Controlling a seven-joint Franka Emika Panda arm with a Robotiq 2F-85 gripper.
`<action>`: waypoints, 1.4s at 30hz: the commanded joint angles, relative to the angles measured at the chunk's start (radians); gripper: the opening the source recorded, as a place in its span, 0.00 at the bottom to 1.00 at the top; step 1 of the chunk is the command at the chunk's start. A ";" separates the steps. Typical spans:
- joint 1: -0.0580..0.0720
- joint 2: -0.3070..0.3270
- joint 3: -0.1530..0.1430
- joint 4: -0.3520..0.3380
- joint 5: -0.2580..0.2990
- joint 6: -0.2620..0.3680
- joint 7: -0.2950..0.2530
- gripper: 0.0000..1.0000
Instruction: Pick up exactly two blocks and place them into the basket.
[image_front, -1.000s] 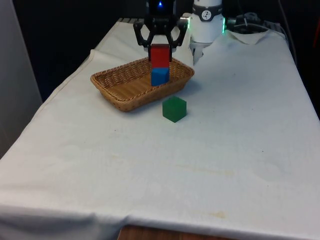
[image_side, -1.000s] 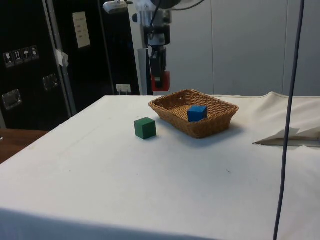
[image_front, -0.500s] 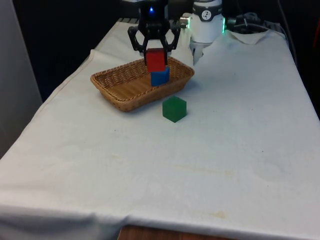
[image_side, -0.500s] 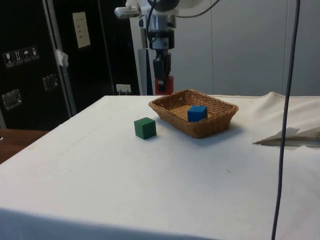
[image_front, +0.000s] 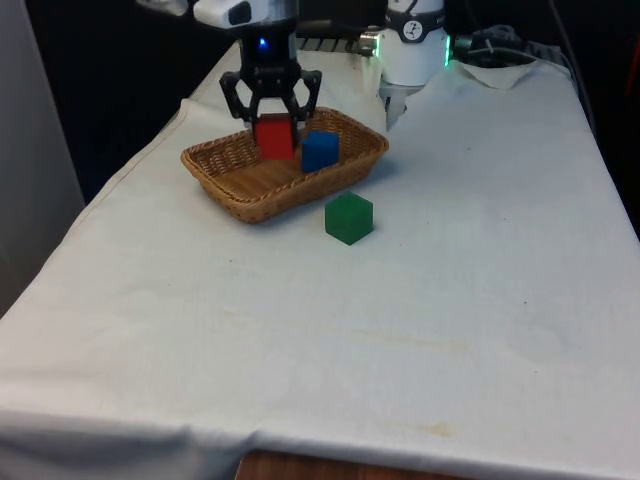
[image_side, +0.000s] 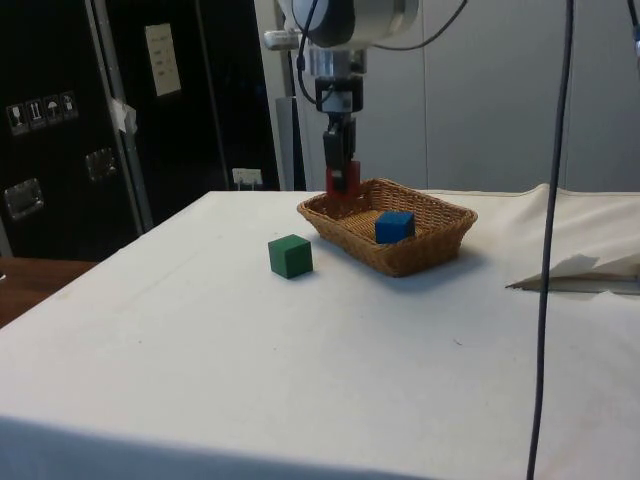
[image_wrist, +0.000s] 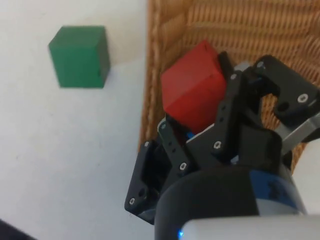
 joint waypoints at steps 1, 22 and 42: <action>-0.007 0.004 0.002 0.002 0.008 0.009 -0.012 0.01; -0.006 0.084 -0.051 -0.008 0.008 0.084 -0.071 0.01; -0.012 0.095 -0.041 -0.006 0.021 0.077 -0.076 1.00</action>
